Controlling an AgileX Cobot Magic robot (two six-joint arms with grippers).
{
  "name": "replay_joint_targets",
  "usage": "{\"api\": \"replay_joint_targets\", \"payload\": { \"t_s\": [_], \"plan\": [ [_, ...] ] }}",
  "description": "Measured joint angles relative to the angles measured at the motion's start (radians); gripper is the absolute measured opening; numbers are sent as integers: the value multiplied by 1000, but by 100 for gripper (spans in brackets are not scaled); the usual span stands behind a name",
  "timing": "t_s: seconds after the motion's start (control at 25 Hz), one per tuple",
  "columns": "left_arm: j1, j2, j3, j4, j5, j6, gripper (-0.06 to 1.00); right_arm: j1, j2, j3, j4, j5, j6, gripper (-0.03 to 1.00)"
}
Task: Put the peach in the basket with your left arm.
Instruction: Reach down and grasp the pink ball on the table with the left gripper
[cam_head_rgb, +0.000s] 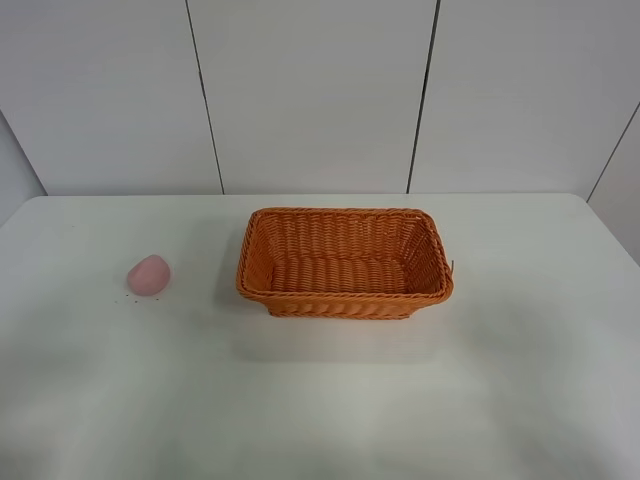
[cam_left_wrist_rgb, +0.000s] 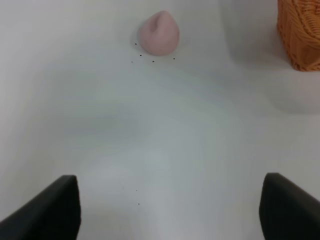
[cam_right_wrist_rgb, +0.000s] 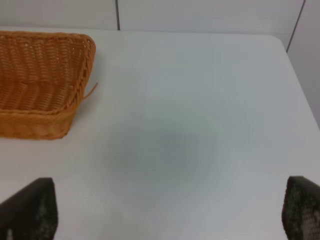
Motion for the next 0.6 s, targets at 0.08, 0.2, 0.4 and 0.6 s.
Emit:
{"api": "replay_joint_targets", "payload": {
  "t_s": [0.08, 0.2, 0.4, 0.6],
  "plan": [
    [0, 0, 0, 0, 0, 0, 76, 0, 0, 0, 0, 0, 0, 69],
    [0, 0, 0, 0, 0, 0, 76, 0, 0, 0, 0, 0, 0, 69],
    [0, 95, -52, -23, 0, 0, 76, 0, 0, 0, 0, 0, 0, 69],
    [0, 436, -180, -42, -41, 0, 76, 0, 0, 0, 0, 0, 0, 69]
  ]
}}
